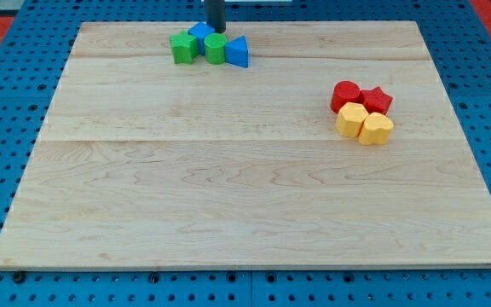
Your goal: Move the blue cube to the top right of the green star
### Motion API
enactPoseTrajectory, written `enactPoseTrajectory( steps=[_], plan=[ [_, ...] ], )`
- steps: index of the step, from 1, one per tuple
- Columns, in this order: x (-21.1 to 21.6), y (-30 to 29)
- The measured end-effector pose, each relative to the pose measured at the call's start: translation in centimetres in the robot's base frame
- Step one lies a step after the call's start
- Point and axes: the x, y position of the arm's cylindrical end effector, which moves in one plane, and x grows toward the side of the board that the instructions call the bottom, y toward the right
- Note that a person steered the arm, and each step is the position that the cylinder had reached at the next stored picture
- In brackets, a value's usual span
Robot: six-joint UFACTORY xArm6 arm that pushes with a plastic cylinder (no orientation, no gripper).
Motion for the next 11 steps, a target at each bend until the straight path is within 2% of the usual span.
enactPoseTrajectory(
  steps=[1, 2, 3, 4, 5, 6, 7, 8, 9, 10, 11],
  plan=[
    [3.7, 0.0],
    [3.8, 0.7],
    [3.7, 4.6],
    [5.4, 6.5],
    [6.4, 5.4],
    [6.4, 0.1],
    [6.6, -2.8],
    [4.2, -1.8],
    [3.9, -1.0],
    [-1.2, 5.0],
    [-2.7, -4.1]
  ],
)
